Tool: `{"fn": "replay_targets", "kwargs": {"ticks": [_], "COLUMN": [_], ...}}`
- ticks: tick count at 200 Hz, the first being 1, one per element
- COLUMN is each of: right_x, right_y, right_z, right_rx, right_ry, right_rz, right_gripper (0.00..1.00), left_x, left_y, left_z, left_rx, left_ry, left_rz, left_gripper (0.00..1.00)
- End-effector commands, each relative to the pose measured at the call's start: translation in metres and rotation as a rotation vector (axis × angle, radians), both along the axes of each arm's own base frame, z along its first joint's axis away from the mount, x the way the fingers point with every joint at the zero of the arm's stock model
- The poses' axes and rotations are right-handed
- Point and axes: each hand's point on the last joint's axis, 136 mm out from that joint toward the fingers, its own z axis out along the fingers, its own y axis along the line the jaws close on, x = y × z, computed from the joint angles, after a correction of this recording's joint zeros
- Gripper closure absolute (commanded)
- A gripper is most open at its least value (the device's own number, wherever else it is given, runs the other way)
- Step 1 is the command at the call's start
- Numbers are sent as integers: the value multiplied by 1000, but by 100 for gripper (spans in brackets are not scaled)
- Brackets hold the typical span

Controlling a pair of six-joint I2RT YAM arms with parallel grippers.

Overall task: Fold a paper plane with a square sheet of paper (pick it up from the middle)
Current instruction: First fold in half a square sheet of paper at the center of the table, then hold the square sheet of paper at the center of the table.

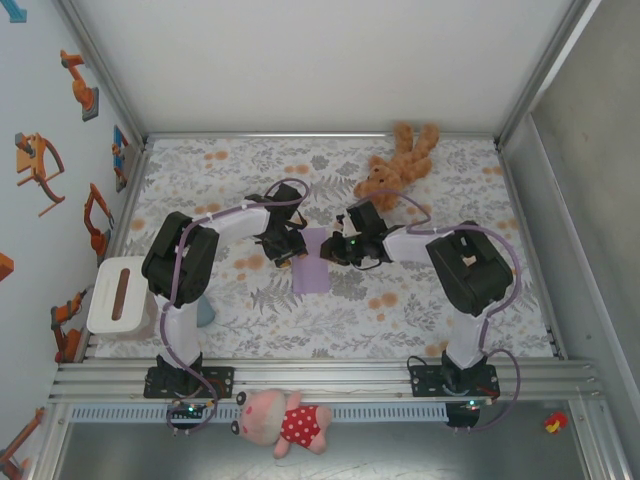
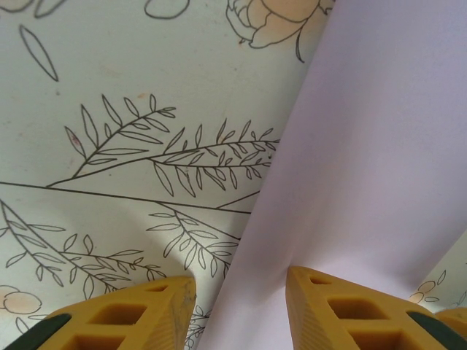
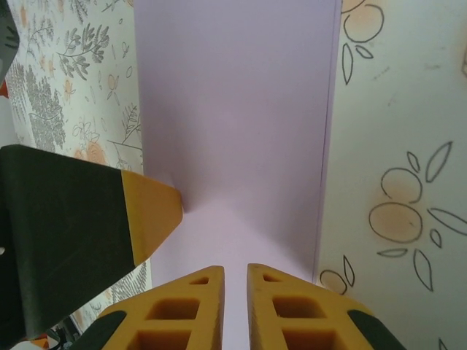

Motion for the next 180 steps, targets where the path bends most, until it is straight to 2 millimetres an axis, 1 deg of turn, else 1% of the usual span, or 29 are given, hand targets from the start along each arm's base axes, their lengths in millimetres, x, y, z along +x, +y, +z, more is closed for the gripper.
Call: {"fn": "replay_targets", "kwargs": {"ticks": [1,42,97,122,149,161,180], "right_x": [2,1,0,4,7,8,9], "right_y": [12,15,12,10,6,4,1], "right_z": [4,0,-1,6,14,15,17], "right_rx": [19,18,9,1,-10,-21,-27], "right_ry": [-9,-1,1,-30,-62,-71,-83], "right_rz": [29,36,29,12,-6,-14,-24], "right_gripper": [85,86,86,87,88,89,89], "left_x": [-48,-48,-48,-47,-48,-48,-47], "left_y": [22,23,22,22,23,23,24], "left_z": [-89,-90,-91,-92,-92,-92,-91], "left_rx": [142,143,143,145,147,147,147], "left_ry": [176,175,179,177,180,178,177], "left_rz": [-53,-64,-60,-60,-61,-61,-62], "left_gripper": [60,61,61,60,63,66,66]}}
